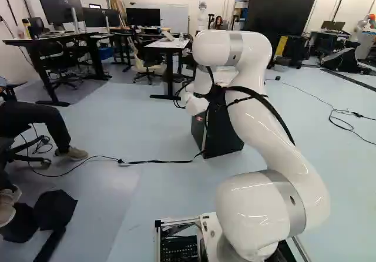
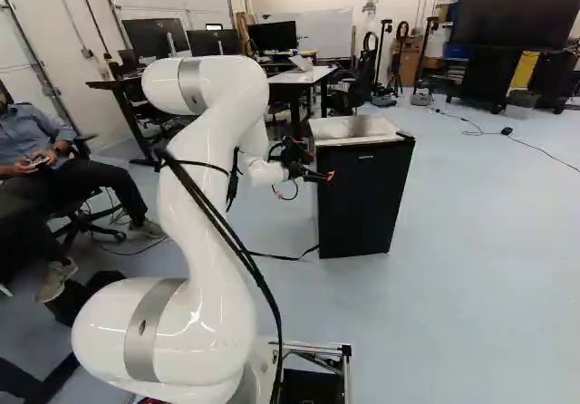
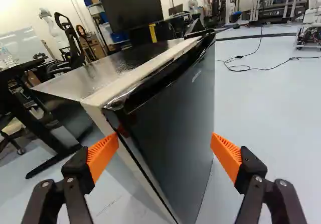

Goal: Open the fridge door

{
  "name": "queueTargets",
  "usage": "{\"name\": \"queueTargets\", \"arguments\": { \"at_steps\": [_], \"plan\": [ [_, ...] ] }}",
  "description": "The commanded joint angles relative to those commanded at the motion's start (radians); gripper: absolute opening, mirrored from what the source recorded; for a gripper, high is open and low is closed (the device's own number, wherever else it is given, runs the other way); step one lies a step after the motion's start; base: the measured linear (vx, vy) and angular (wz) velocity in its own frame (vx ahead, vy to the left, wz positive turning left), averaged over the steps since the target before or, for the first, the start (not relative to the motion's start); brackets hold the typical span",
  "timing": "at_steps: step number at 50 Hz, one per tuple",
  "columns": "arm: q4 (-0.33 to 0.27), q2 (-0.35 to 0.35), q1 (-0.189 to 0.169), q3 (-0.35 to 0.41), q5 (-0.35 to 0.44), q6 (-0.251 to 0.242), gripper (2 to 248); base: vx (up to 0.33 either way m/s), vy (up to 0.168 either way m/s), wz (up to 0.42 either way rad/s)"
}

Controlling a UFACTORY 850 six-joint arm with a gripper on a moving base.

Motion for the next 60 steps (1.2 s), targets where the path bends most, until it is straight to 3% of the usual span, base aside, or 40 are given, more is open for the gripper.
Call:
{"name": "queueTargets", "arguments": {
  "at_steps": [19, 34, 60],
  "plan": [
    [0.045, 0.053, -0.012, 0.089, 0.000, 0.000, 247, 0.000, 0.000, -0.002],
    [0.147, 0.104, -0.016, 0.175, -0.005, 0.000, 247, 0.000, -0.004, -0.001],
    [0.159, 0.122, -0.011, 0.205, -0.005, 0.000, 247, 0.000, 0.000, 0.000]
  ]
}}
